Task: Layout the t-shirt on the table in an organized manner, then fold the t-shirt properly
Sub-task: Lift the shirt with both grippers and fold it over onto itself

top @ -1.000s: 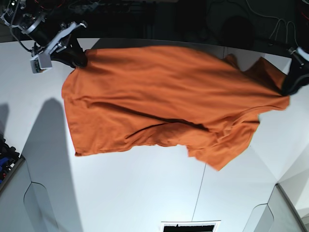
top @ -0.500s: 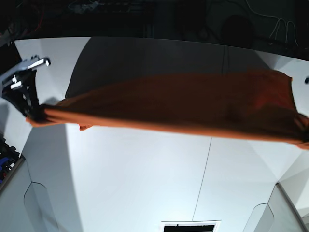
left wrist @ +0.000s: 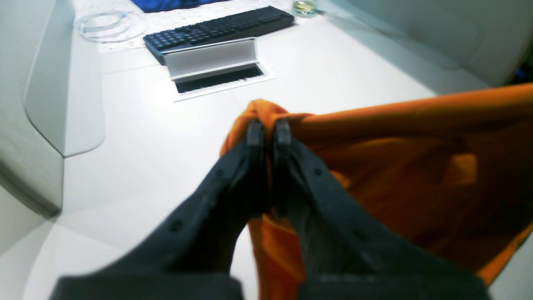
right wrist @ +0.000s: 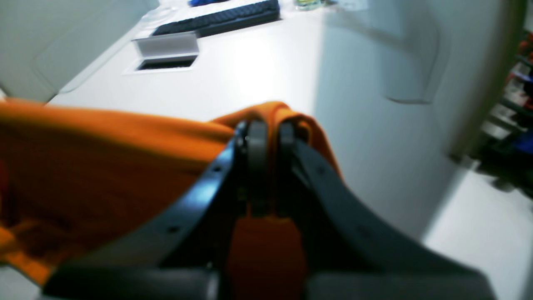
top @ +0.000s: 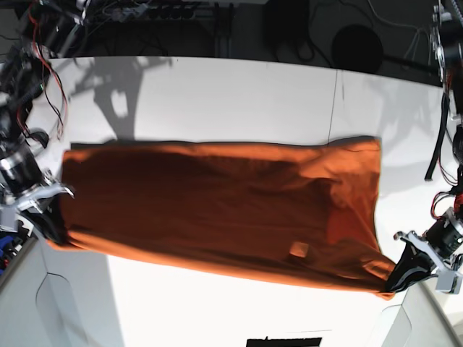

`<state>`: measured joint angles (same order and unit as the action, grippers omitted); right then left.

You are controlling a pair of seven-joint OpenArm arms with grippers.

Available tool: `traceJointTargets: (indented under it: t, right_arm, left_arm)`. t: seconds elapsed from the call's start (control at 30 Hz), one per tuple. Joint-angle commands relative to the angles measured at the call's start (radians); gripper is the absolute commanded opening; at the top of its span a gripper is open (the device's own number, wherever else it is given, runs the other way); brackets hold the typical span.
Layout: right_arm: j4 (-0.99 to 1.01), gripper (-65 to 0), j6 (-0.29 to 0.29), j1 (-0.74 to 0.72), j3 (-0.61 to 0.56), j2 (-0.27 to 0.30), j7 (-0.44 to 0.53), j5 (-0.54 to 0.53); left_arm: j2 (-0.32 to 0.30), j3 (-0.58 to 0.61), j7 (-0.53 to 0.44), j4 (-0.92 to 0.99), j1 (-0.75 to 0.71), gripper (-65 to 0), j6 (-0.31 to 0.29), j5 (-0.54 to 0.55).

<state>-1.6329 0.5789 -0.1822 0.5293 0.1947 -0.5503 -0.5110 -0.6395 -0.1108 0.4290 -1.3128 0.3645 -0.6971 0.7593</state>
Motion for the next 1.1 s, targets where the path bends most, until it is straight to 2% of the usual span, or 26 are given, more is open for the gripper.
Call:
traceJointTargets:
  t: [0.0, 0.07, 0.1, 0.13, 0.2, 0.27, 0.37, 0.5, 0.6, 0.77, 0.9, 1.07]
  right_arm:
    - [0.018, -58.7, -0.007, -0.035, -0.014, 0.014, 0.032, 0.0]
    - [0.076, -35.7, -0.008, -0.073, -0.05, 0.006, 0.031, 0.024]
    - [0.093, -26.5, -0.017, -0.087, -0.064, 0.001, 0.031, 0.038]
    - [0.102, -20.6, -0.03, -0.095, -0.077, -0.005, 0.031, 0.045]
    - [0.101, -20.1, -0.033, -0.094, -0.087, -0.012, 0.029, 0.04]
    - [0.101, -20.1, -0.033, -0.091, -0.086, -0.015, 0.014, 0.04]
    - [0.098, -20.1, -0.033, -0.091, -0.076, -0.015, -0.066, 0.039]
    - [0.072, -20.1, -0.032, -0.053, -0.042, -0.015, -0.187, -0.014]
    - [0.058, -20.1, -0.033, 0.02, 0.004, -0.015, -0.202, -0.034]
    - [0.06, -20.1, -0.033, 0.145, 0.05, -0.015, -0.201, -0.039]
    - [0.061, -20.1, -0.034, 0.234, 0.051, -0.015, -0.145, -0.022]
    - [0.089, -20.1, -0.072, 0.227, 0.051, -0.015, -0.092, 0.027]
  left_arm:
    - [-0.011, 0.018, -0.029, 0.023, 0.055, -54.2, -0.001, 0.007]
    - [-0.008, 0.072, -0.029, 0.092, 0.102, -32.9, -0.001, 0.005]
    - [-0.006, 0.093, -0.029, 0.116, 0.116, -25.5, -0.001, 0.006]
    - [-0.006, 0.108, -0.027, 0.132, 0.123, -22.5, -0.001, 0.006]
    - [-0.006, 0.116, 0.002, 0.138, 0.123, -22.5, -0.001, 0.006]
    - [-0.008, 0.115, 0.08, 0.137, 0.124, -22.5, -0.001, 0.029]
    - [-0.016, 0.107, 0.205, 0.136, 0.117, -22.7, -0.001, 0.102]
    - [-0.063, 0.064, 0.281, 0.126, 0.047, -22.7, -0.001, 0.21]
    - [-0.091, 0.003, 0.294, 0.114, -0.051, -22.7, -0.001, 0.216]
    - [-0.095, -0.07, 0.304, 0.114, -0.192, -22.7, -0.001, 0.217]
    - [-0.094, -0.075, 0.301, 0.115, -0.292, -22.7, -0.001, 0.216]
    - [-0.086, -0.075, 0.253, 0.116, -0.32, -22.7, -0.001, 0.19]
